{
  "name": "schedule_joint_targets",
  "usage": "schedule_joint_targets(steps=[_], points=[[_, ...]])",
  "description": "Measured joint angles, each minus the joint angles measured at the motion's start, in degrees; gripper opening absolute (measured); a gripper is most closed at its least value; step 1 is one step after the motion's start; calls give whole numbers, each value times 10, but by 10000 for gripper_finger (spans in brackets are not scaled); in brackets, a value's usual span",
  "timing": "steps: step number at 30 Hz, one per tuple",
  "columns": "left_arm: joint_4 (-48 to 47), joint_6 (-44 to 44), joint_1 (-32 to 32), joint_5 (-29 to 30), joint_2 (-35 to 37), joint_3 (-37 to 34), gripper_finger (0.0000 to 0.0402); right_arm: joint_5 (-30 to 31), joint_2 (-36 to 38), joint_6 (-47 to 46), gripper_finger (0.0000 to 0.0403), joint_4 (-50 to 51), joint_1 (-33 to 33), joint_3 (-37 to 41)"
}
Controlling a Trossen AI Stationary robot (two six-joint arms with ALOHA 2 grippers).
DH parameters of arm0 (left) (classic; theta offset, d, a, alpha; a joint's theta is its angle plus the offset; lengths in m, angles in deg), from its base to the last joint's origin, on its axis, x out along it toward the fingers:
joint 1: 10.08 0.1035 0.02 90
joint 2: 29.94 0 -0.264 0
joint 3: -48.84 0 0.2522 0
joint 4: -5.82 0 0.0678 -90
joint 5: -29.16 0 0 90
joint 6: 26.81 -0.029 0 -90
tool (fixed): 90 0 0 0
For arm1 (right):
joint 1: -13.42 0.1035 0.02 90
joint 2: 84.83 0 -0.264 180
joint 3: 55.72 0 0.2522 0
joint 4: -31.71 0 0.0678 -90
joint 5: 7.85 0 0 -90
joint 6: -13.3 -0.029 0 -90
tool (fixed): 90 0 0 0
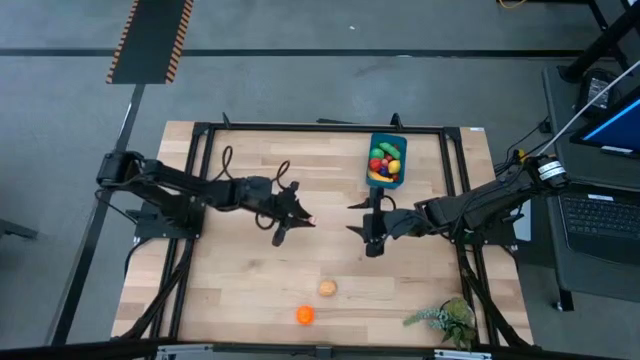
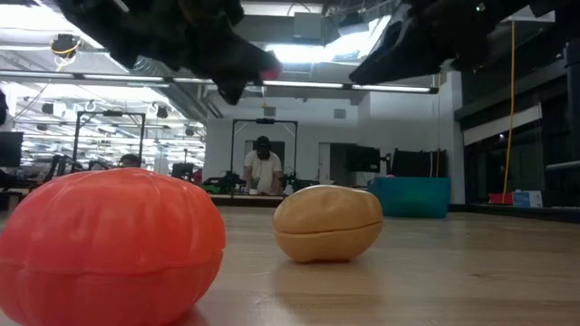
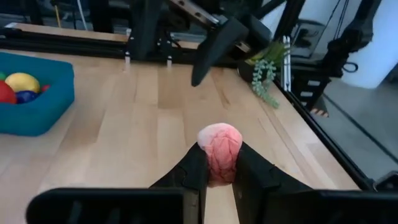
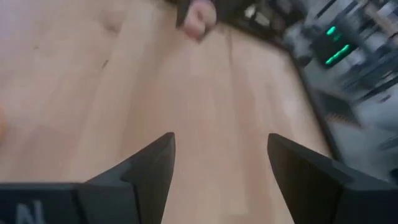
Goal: Pick and placing Produce into tupperware
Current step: Put the pink peach into the blue bin
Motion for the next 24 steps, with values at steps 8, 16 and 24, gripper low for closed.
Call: schedule_joint_targets(steps=[8,16,24], points=[[213,36,66,-133,-118,8,41,19,0,92,255,-53,-13,0],[210,49,99,-256,-221,120,48,-10,0,110,255,-51,-37,0],[203,44,135,-293,-254,176,39,-9,0,144,255,-49,-38,0]])
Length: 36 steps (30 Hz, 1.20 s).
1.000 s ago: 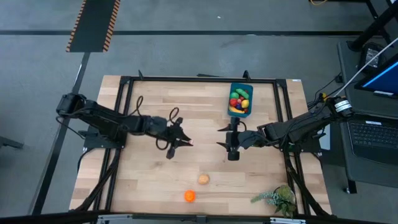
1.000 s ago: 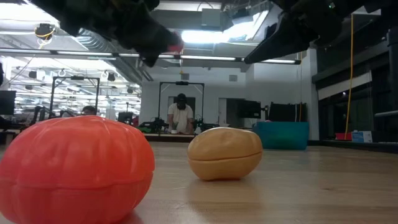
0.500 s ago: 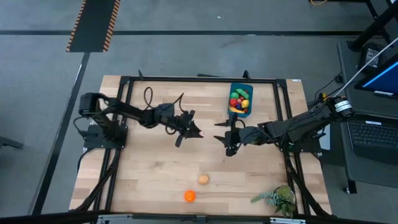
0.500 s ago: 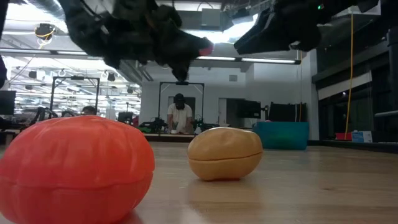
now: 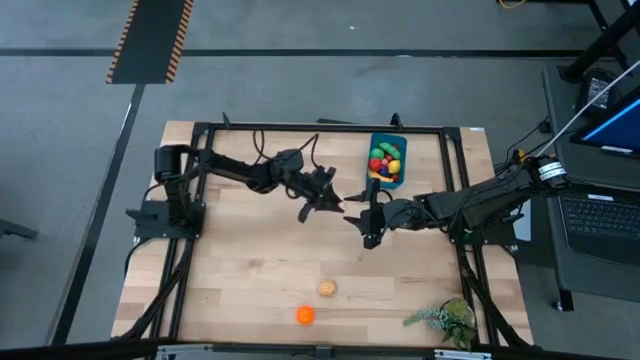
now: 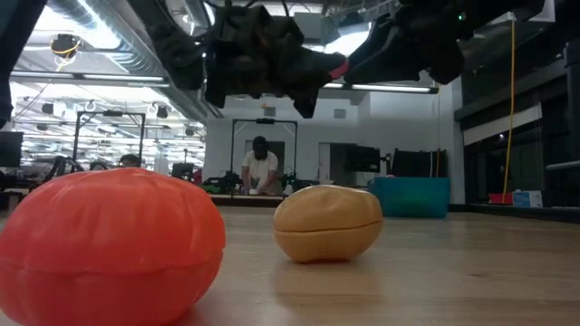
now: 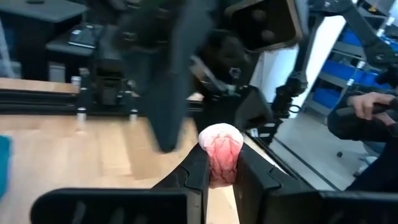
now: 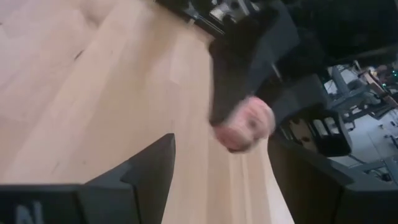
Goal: Pick and placing Produce into tupperware
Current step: Put the pink peach into the blue bin
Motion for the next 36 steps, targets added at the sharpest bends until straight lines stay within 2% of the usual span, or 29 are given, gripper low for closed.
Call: schedule_joint_targets(steps=[5,9,18,24,36], points=[[-12,-2,17,-2,0,0,43,3,0,8,255,-1,0,0],[-14,-10,24,3,0,0,38,27,0,44,255,-3,0,0],[-19,-12,30,21,0,0,40,29,0,104,255,-29,-3,0],[-18,-12,30,21,0,0,38,-15,0,109,255,-28,-15,0],[-37,-12,31,22,-2,-1,38,-17,-41,122,255,-40,-45,-2]])
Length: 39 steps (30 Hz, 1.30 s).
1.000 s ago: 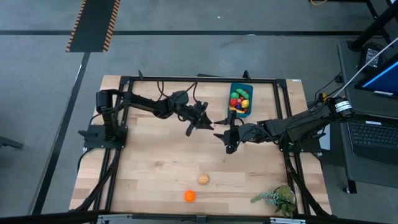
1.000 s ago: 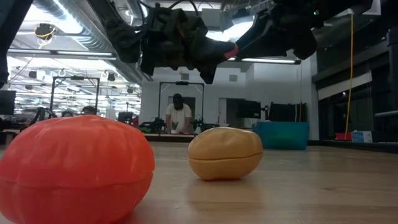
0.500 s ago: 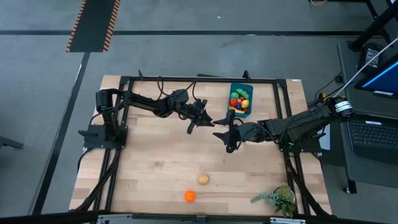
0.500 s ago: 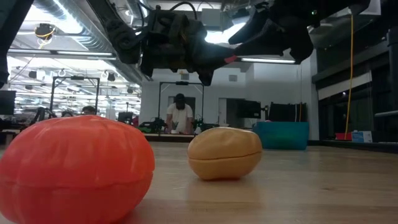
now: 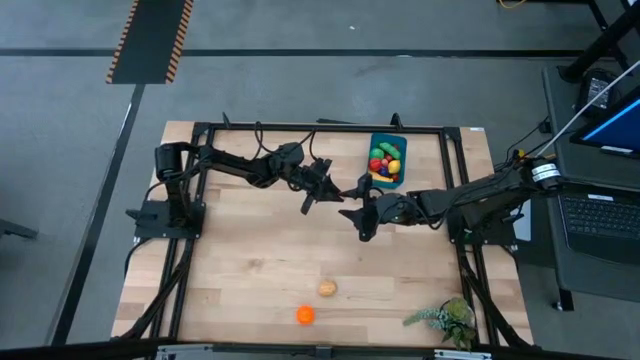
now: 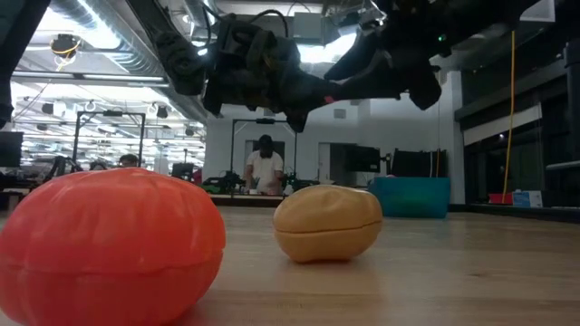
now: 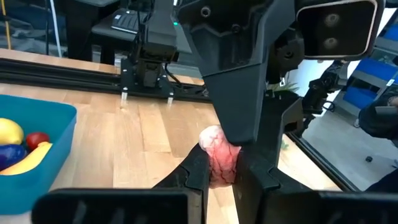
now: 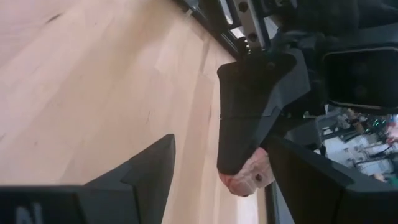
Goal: Pick and placing Produce into tupperware
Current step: Put the pink peach into the blue bin
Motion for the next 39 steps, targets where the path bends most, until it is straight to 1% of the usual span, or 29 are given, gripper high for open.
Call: schedule_joint_targets(steps=[5,7,10,22,27,39], points=[[2,0,-1,-6,1,1,38,7,-3,37,255,-29,-1,1],[7,1,-3,-23,3,3,38,15,-3,51,255,-31,-2,2],[7,3,-3,-41,3,3,38,16,-3,48,255,-28,-6,2],[3,2,-1,-36,3,3,38,14,-3,48,255,-27,-11,2],[1,2,4,-35,3,3,38,13,-3,50,255,-52,-11,2],[-1,0,7,-34,2,2,38,12,-3,48,253,-39,-10,2]])
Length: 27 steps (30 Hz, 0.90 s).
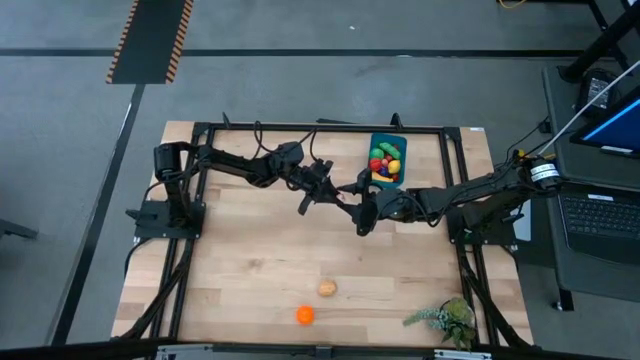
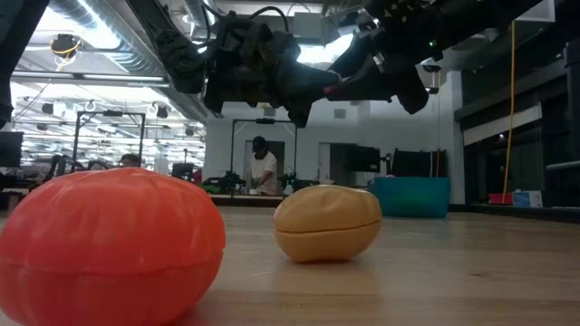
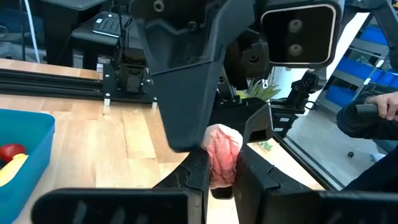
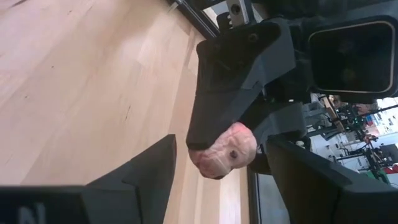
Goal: Pick and placing Produce into tupperware
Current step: Put the pink peach into the blue bin
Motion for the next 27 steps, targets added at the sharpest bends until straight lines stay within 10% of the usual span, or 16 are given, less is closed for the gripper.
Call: schedule_joint_targets(steps=[14,27], points=[[0,9,0,-1,0,-1,38,5,0,1,121,3,0,0],[0,7,6,-1,0,-1,77,6,1,-21,103,2,0,0]])
